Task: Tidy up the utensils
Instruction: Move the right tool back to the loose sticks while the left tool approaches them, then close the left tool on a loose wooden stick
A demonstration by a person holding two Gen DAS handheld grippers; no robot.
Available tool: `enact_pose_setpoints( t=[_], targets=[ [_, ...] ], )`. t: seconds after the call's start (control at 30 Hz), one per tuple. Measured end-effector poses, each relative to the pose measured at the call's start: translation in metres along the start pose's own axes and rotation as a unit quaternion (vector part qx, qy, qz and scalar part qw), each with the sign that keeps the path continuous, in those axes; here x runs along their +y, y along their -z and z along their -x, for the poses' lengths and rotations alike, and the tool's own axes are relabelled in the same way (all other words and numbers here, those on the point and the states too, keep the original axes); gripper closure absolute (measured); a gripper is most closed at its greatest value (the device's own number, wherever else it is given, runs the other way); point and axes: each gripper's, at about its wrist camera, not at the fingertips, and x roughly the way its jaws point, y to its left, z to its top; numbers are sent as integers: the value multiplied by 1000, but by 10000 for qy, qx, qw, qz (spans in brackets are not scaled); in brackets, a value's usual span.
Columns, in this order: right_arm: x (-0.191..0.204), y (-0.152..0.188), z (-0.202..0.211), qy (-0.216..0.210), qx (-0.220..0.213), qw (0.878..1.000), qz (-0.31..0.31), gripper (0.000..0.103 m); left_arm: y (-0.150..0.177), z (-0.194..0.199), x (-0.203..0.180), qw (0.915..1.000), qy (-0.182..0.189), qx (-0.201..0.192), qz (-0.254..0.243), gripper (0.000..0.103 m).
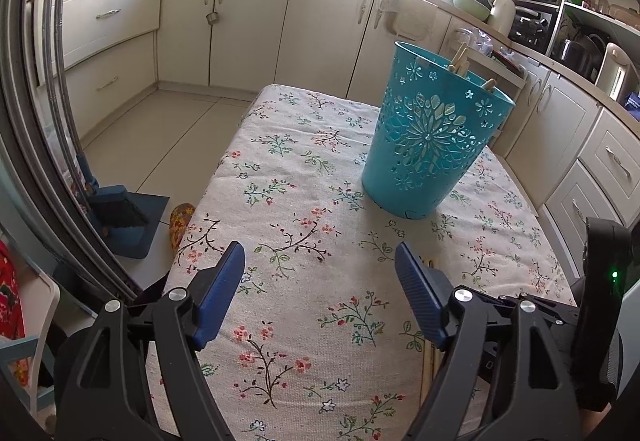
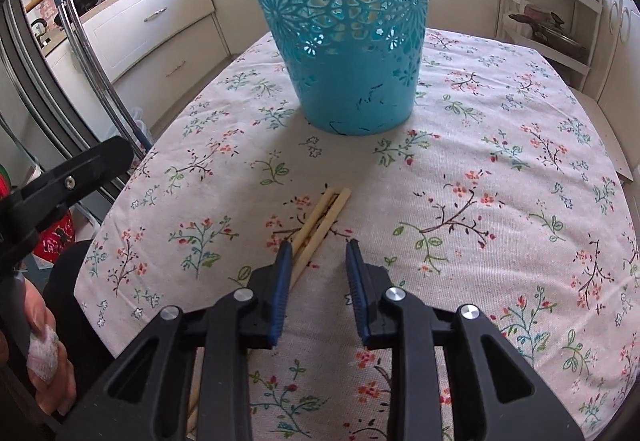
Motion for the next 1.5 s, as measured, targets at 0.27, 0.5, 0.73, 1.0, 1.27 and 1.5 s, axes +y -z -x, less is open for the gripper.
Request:
enact_pose_setpoints(
  t=[0.27, 0.5, 0.73, 1.0, 1.27, 1.5],
  targets=[
    [-8, 0, 5, -43, 356, 9926, 1162, 81, 5, -11, -14, 9991, 129, 326, -234, 29],
    [-58, -5, 12, 153, 517, 9921, 1134, 81, 13, -44, -60, 9908, 164, 878, -1013, 29],
    [-86, 4, 20, -284, 96, 9992, 262, 80, 20, -78, -91, 9817, 86, 1286, -1405, 48],
    [-83, 5, 23, -312, 10, 9992, 236, 80, 15, -82, -84, 9876, 46, 1152, -1068, 98],
    [-51, -5, 10, -189, 188, 9922, 1215, 80, 12, -79, -64, 9908, 163, 1183, -640, 98],
    [-45, -10, 6, -162, 384, 9916, 1223, 80, 10, -79, -60, 9892, 251, 1268, -691, 98]
  ],
)
